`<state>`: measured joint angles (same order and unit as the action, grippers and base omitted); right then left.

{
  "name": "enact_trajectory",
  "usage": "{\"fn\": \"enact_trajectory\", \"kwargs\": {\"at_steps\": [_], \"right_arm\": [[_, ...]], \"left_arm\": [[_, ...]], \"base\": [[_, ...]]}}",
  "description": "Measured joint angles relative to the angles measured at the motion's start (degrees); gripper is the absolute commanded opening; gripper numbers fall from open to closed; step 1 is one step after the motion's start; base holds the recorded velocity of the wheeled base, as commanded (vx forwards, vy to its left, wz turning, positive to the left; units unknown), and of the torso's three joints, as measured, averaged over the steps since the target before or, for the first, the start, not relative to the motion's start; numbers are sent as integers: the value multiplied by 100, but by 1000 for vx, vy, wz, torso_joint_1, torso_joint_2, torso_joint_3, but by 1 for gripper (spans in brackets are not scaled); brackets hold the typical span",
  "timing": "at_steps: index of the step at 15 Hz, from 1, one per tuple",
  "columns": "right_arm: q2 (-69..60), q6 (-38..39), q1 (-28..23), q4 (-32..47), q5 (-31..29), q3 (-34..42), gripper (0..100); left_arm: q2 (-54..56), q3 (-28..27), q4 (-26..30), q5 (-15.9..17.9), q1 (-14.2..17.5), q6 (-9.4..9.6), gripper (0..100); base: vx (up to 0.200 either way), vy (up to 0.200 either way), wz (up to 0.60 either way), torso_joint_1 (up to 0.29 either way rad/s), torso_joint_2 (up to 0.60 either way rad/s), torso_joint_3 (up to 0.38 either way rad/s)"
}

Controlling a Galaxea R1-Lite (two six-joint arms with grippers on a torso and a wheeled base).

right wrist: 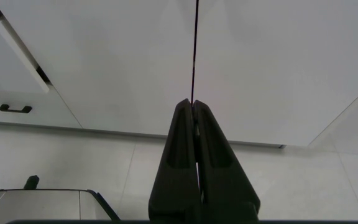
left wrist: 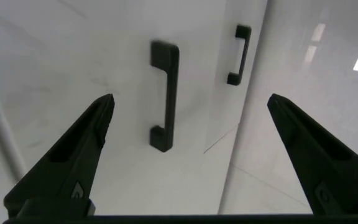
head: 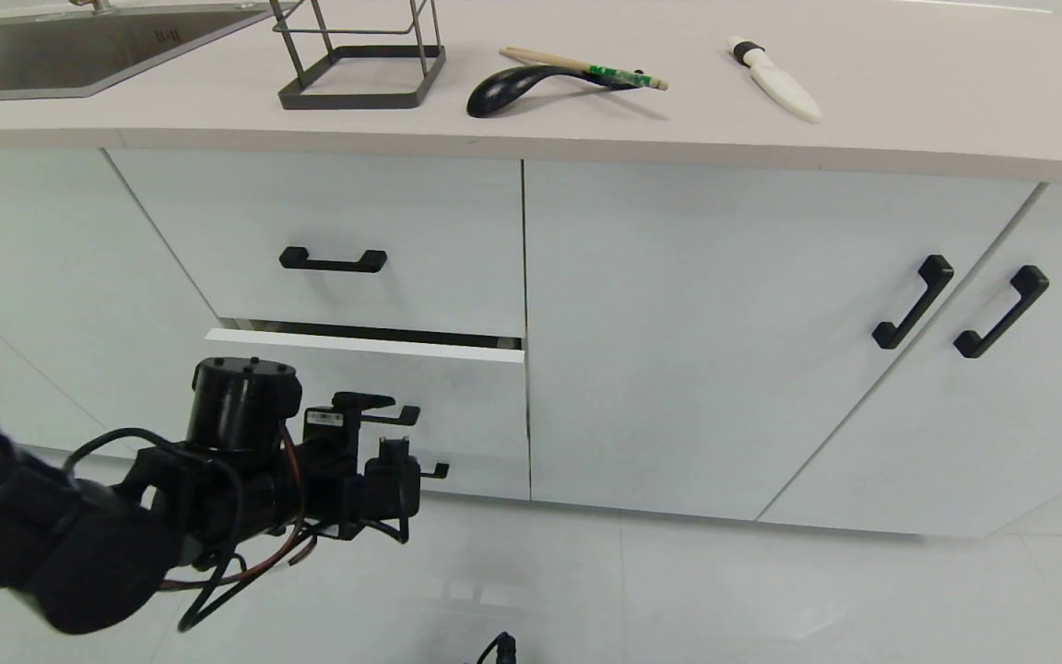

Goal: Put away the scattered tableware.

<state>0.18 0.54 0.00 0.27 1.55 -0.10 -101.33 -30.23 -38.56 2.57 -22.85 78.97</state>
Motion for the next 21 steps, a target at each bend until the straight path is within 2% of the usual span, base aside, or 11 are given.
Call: {"fn": "enact_trajectory", "kwargs": {"at_steps": [2, 3, 4, 7, 9, 12, 16, 21], "right_arm": [[0, -2, 0, 0, 0, 0, 0], [0, 0, 0, -2, 1, 0, 0], [0, 0, 0, 0, 1, 0, 0], [0, 0, 0, -2, 0, 0, 0], [0, -2, 0, 0, 0, 0, 0], [0, -2, 0, 0, 0, 0, 0], [0, -2, 0, 0, 1, 0, 0], [0, 0, 0, 0, 0, 0, 0]], "left_arm": [[886, 105, 884, 0, -441, -549, 100], [1232, 11, 1306, 22, -532, -745, 100], [1473, -173, 1513, 110, -499, -819, 100], [1517, -789, 1770, 568, -110, -802, 100], [1219, -1215, 1801, 646, 96, -759, 100], [623, -1657, 1796, 664, 218, -731, 100], [34, -1888, 1752, 656, 363, -699, 100], [-250, -1969, 1519, 646, 763, -512, 100]], "base": [[0, 0, 0, 0, 0, 0], [0, 0, 0, 0, 0, 0], [0, 0, 0, 0, 0, 0], [0, 0, 0, 0, 0, 0], [0, 0, 0, 0, 0, 0], [0, 0, 0, 0, 0, 0], [0, 0, 0, 0, 0, 0], [0, 0, 0, 0, 0, 0]]}}
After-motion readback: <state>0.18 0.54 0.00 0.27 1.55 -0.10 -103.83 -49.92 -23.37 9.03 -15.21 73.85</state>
